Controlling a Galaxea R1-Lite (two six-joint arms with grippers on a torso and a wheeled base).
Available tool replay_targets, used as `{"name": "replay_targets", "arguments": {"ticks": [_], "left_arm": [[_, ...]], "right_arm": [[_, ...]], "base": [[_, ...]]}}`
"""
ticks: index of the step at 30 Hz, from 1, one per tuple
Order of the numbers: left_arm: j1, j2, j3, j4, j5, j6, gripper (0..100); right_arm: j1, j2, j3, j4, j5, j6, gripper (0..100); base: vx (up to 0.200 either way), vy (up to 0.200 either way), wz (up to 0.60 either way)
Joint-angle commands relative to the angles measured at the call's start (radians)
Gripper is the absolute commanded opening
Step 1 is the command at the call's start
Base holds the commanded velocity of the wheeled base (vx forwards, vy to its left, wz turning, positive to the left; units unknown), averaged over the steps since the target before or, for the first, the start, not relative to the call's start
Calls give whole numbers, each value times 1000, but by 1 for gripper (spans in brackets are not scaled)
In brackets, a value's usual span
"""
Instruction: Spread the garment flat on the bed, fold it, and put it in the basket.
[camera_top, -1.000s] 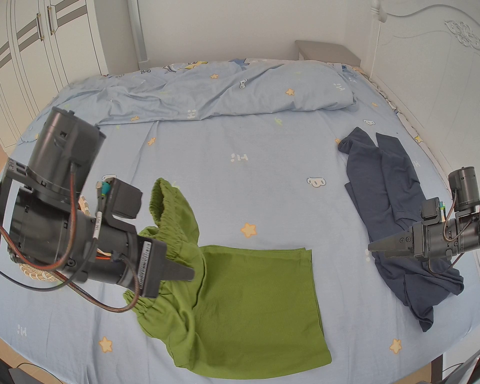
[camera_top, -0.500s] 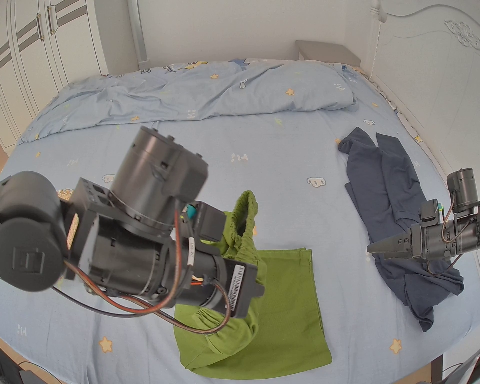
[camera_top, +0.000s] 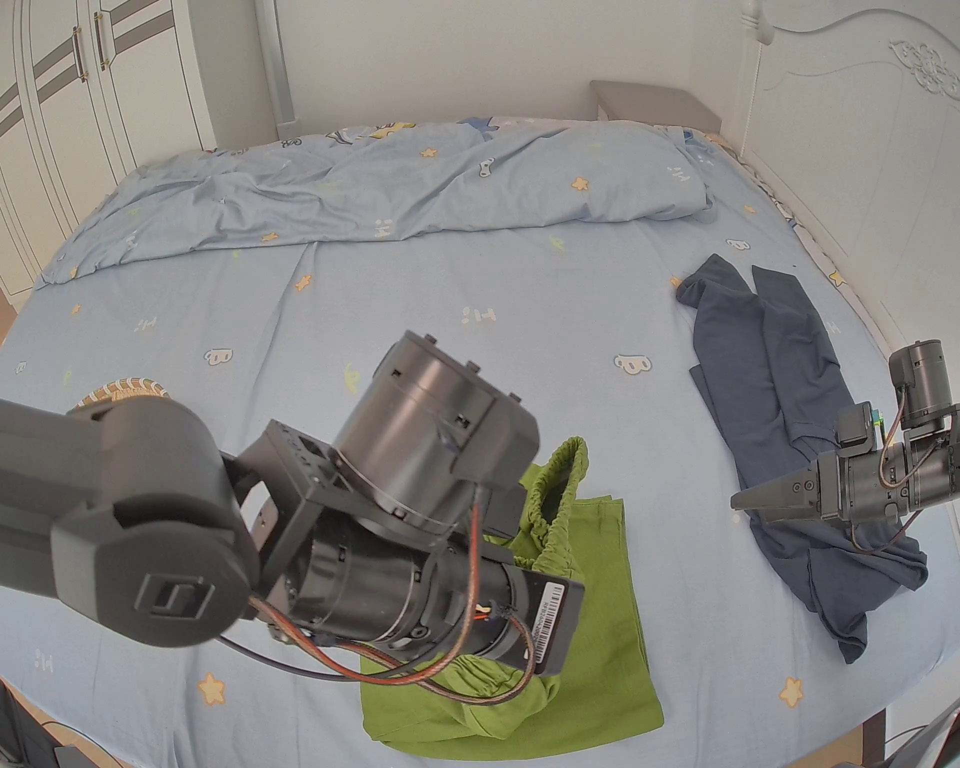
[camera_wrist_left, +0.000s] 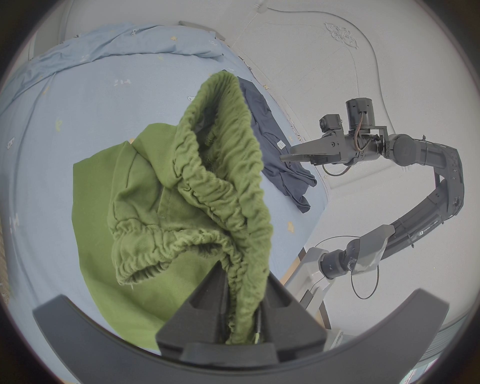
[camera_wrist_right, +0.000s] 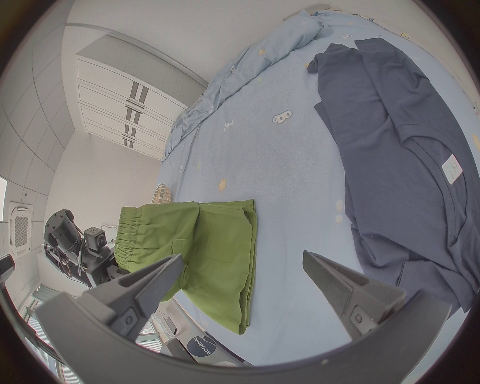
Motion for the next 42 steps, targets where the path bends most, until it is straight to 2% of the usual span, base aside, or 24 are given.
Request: {"name": "replay_targets", "arguments": {"ticks": [1,6,7,10,16,18,19,21,22,26,28,31,32,33,34,35,37,38,40,42], "left_arm": [[-8,61,0,-24,21,-1,0],[-9,77,-7,-33,40,-27,0],[-9,89,-7,-58,40,-38,100],[-16,97,-3,-116,35,-69,100],[-57,89,39,-299,7,-245,100],[-57,89,40,-302,6,-247,100],[-45,63,89,-366,-78,-264,100],[-40,32,111,-388,-115,-268,100],[-19,-23,155,-411,-174,-290,100],[113,-75,240,-415,-238,-301,100],[211,-97,295,-415,-301,-297,100],[386,-93,391,-421,-462,-278,100],[386,-93,391,-421,-462,-278,100],[498,-90,454,-447,-554,-235,100],[532,-87,474,-455,-580,-216,100],[612,-72,525,-484,-648,-167,100],[626,-69,536,-492,-661,-156,100],[742,-29,620,-567,-790,-61,100],[791,18,667,-616,-844,-9,100],[790,84,680,-654,-848,22,100]], "right_arm": [[1,2,0,2,1,0,100],[1,2,2,2,1,0,100],[1,2,2,2,1,0,100],[1,2,2,2,1,-2,100],[1,1,5,-2,2,-2,100],[1,1,5,-2,2,-2,100],[-1,-1,5,-2,2,-2,100],[-1,-2,5,-2,2,-2,100],[1,-5,5,-2,2,-2,100],[1,-8,5,-2,7,-2,100],[2,-10,6,0,8,0,100],[11,-24,6,2,10,1,100],[11,-24,6,2,10,1,100],[27,-30,8,5,8,1,100],[30,-33,8,6,8,3,100],[36,-42,11,8,8,4,100],[38,-45,12,8,8,4,100],[47,-64,20,6,8,7,100],[53,-73,23,6,8,10,100],[53,-79,23,5,8,10,100]], "base": [[0,0,0],[0,0,0],[0,0,0],[0,0,0],[0,0,0],[0,0,0],[0,0,0],[0,0,0],[0,0,0],[0,0,0],[0,0,0],[0,0,0],[0,0,0],[0,0,0],[0,0,0],[0,0,0],[0,0,0],[0,0,0],[0,0,0],[0,0,0]]}}
